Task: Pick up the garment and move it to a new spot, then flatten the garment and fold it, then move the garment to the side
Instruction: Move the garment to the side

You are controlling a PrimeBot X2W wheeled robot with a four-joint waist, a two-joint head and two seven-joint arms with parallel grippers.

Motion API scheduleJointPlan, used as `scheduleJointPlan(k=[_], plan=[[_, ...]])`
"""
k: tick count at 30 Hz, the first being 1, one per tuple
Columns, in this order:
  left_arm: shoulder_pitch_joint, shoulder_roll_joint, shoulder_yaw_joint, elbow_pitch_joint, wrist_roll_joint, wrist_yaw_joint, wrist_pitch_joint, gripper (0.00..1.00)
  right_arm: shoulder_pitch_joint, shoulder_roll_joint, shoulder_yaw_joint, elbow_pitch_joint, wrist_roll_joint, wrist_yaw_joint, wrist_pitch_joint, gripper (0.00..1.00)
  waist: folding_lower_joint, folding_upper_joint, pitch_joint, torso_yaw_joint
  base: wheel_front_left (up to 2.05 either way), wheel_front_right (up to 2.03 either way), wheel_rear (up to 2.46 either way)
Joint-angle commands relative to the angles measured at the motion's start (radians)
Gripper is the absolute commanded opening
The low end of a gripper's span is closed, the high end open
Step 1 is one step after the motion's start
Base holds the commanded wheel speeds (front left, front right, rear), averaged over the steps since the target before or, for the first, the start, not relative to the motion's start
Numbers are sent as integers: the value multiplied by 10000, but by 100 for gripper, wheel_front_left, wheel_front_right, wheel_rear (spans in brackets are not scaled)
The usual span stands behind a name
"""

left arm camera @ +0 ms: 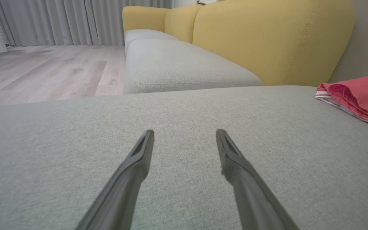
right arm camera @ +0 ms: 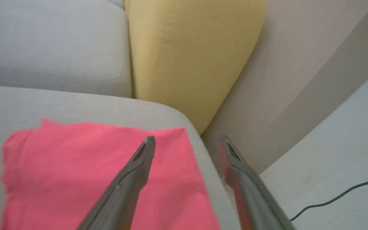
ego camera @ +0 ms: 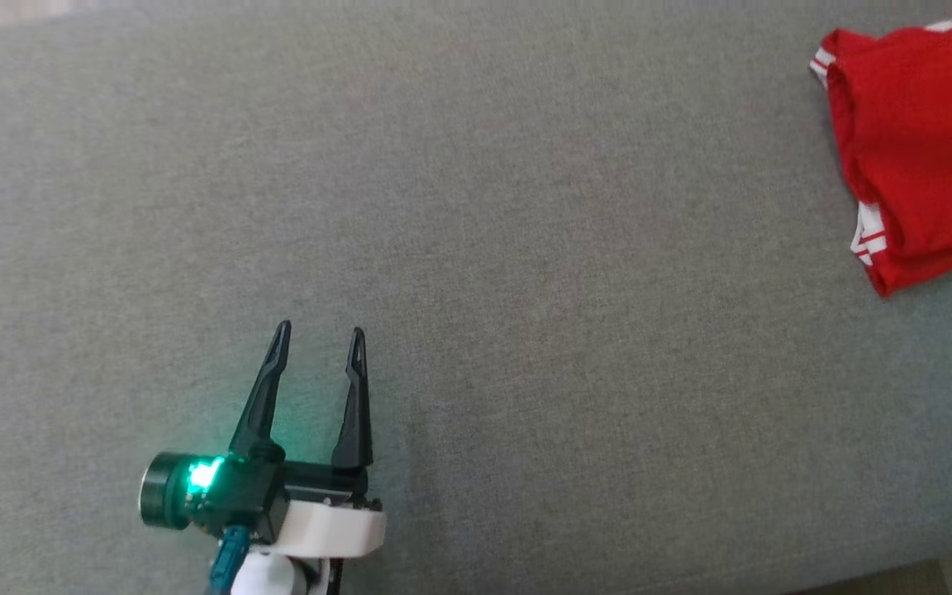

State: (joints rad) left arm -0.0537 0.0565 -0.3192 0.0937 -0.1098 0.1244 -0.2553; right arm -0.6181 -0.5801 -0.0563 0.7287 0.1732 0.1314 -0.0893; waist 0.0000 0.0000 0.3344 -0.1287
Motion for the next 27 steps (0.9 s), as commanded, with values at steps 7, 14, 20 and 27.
scheduleJointPlan(k=[7,14,20,27], plan=[[507,-62,363,-291,-311,70,-65,100,1922,2096,602,-1092,104,-7,-190,100,0,0,-1384,411,0,0,0],[1360,-62,493,14,-895,82,-65,100,3688,3853,1593,-1469,200,-7,-1435,100,0,0,-2905,815,0,0,0],[1786,-62,806,-6,-799,312,-65,100,4925,4802,2051,-3342,462,-7,-1717,100,0,0,-3466,1007,0,0,0],[2371,-62,1142,-769,-254,374,-65,100,6679,5025,2063,-5566,151,-7,-1722,100,0,0,-4098,1261,0,0,0]])
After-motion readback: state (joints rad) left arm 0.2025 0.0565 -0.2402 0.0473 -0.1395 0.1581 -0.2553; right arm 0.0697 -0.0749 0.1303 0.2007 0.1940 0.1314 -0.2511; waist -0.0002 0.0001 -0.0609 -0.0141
